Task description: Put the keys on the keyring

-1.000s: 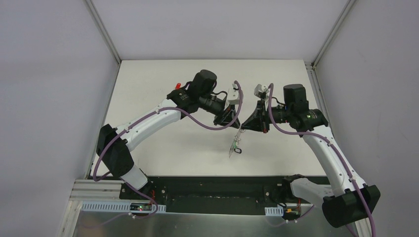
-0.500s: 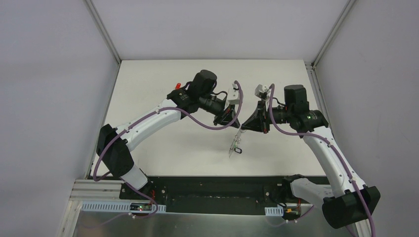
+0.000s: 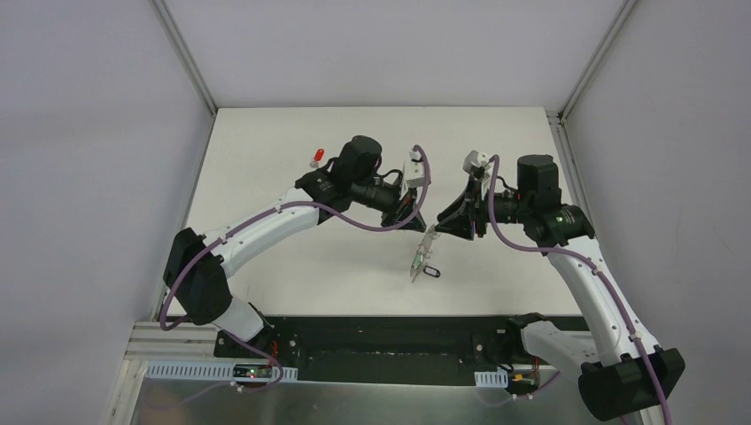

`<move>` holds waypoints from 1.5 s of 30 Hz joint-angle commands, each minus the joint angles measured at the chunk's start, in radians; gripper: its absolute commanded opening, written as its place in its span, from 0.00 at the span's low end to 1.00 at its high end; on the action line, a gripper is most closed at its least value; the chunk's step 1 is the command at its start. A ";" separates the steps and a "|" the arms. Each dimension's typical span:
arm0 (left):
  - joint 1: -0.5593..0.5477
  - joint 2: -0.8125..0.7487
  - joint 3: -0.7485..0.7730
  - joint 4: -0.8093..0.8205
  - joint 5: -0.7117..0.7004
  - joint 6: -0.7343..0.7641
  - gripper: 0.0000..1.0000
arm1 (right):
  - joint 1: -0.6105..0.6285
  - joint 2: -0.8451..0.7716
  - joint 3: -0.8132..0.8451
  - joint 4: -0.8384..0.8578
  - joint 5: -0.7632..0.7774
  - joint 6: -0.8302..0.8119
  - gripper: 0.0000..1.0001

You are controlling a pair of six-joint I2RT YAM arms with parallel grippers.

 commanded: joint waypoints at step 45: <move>-0.007 -0.076 -0.068 0.221 -0.036 -0.226 0.00 | 0.041 0.055 0.035 0.030 -0.008 -0.046 0.12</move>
